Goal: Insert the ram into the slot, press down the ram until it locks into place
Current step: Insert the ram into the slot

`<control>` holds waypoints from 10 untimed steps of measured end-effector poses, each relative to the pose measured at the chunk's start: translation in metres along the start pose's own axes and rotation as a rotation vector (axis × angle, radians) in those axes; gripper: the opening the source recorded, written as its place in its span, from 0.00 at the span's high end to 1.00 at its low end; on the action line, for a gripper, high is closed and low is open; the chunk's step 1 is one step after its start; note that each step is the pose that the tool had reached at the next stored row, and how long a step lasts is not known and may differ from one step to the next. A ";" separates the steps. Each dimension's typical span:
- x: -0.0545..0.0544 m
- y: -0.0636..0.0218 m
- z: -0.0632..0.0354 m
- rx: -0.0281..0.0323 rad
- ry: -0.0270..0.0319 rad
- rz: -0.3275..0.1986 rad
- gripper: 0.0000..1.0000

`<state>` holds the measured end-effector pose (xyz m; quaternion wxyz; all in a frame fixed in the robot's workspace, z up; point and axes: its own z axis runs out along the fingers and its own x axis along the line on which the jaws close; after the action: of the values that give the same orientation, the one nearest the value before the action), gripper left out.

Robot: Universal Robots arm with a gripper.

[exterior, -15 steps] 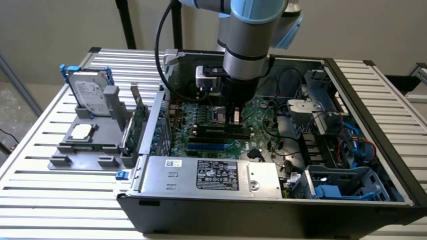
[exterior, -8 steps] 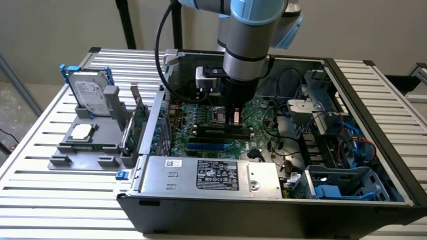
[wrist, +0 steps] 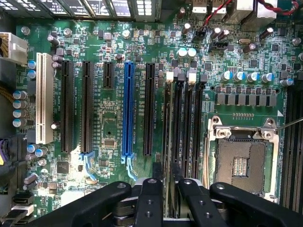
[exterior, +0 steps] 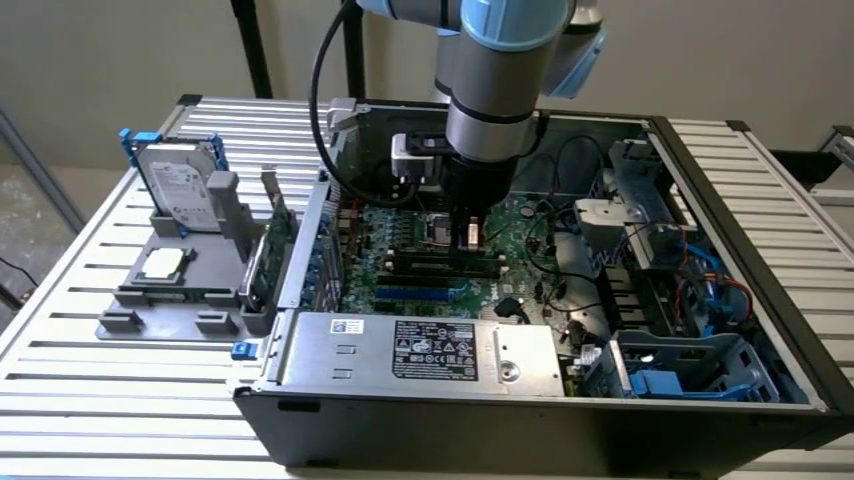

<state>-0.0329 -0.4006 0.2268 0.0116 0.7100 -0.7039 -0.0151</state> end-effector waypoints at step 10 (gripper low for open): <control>0.000 0.0050 -0.0129 -0.0013 0.0001 -0.004 0.79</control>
<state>-0.0374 -0.4006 0.2399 0.0121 0.7114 -0.7025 -0.0156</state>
